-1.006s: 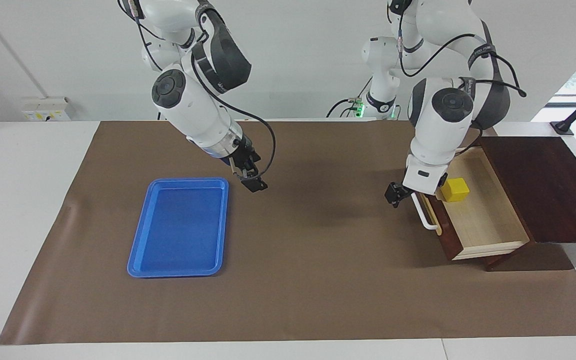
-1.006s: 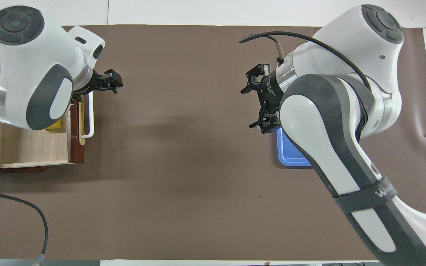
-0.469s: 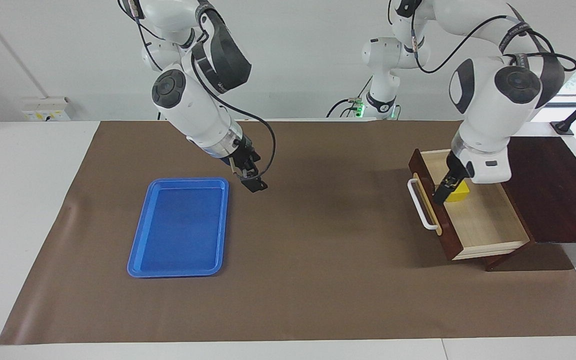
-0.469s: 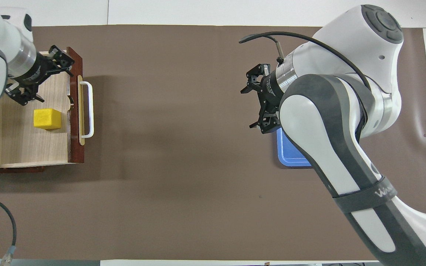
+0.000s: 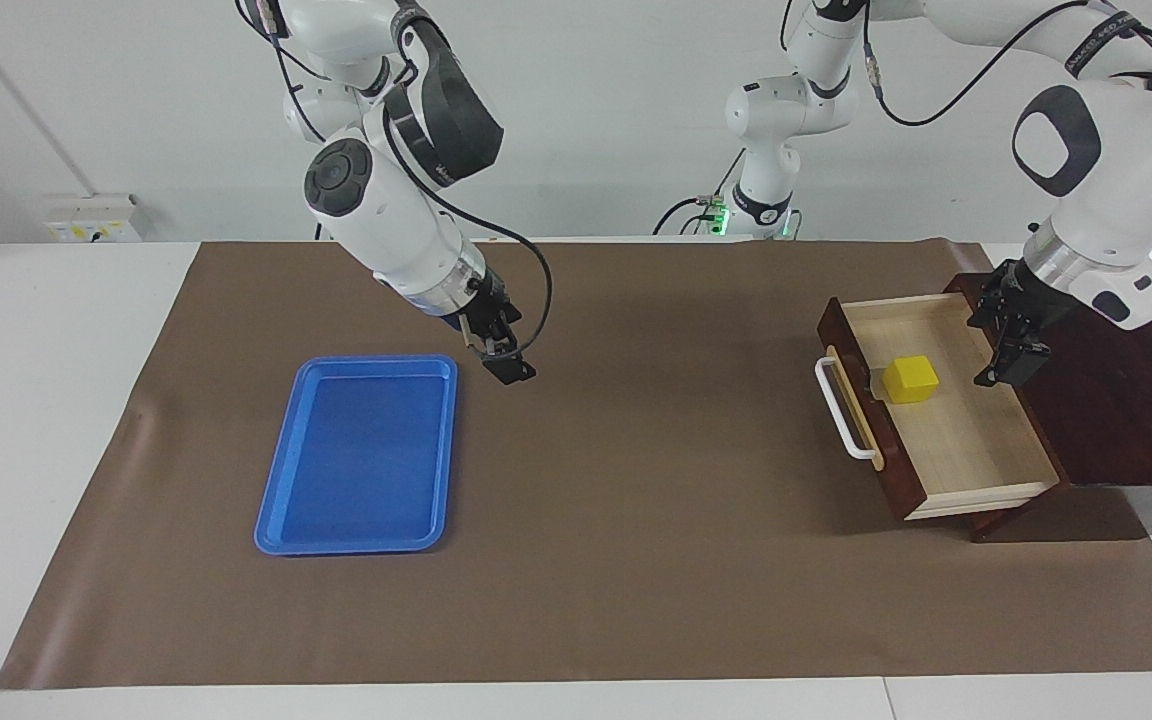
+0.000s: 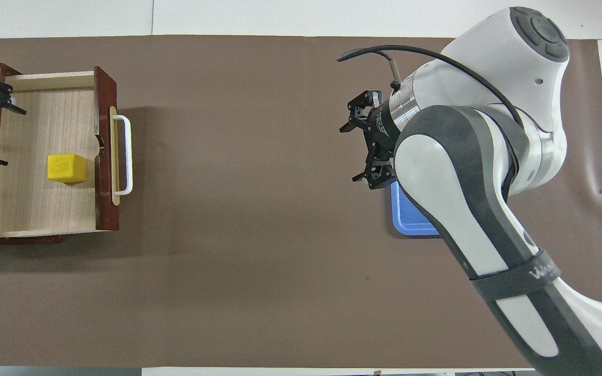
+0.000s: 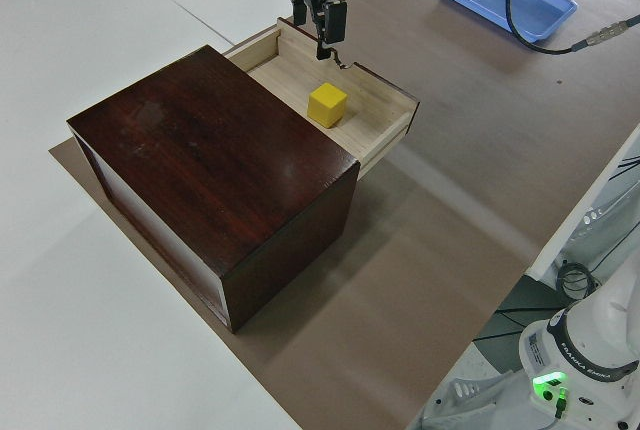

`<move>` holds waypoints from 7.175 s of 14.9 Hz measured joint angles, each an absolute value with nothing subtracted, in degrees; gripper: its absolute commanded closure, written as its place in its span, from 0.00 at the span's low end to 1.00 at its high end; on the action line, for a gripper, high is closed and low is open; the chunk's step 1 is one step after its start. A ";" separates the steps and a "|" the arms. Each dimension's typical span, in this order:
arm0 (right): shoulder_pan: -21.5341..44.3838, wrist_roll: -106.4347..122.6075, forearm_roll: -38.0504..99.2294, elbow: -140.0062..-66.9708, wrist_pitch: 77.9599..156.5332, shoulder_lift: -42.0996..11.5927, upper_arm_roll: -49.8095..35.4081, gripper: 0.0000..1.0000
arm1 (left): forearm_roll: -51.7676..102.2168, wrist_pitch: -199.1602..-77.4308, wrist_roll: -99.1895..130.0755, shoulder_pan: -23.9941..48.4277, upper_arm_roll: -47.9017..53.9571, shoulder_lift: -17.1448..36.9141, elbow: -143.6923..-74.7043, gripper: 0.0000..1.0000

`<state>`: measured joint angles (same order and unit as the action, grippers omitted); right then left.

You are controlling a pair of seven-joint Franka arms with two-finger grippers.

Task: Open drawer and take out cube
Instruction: 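Release the handle and lower the left gripper around the yellow cube, then lift the yellow cube with the left gripper while the right gripper approaches, then close the right gripper on the yellow cube held by the left gripper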

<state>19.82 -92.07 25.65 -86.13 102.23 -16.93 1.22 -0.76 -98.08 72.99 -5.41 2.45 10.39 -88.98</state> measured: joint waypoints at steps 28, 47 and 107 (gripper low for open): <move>22.34 -97.79 28.62 -74.55 103.67 -25.19 1.06 0.05 | -0.75 -116.92 91.74 -4.94 2.97 3.25 -113.07 0.12; 24.54 -99.97 30.66 -71.33 109.35 -29.80 1.14 0.04 | -0.96 -101.33 104.69 6.58 3.78 11.55 -89.92 1.00; 28.45 -86.45 43.37 -74.70 117.01 -32.83 1.39 0.08 | 4.03 -108.87 127.81 24.41 4.00 14.43 -89.64 1.00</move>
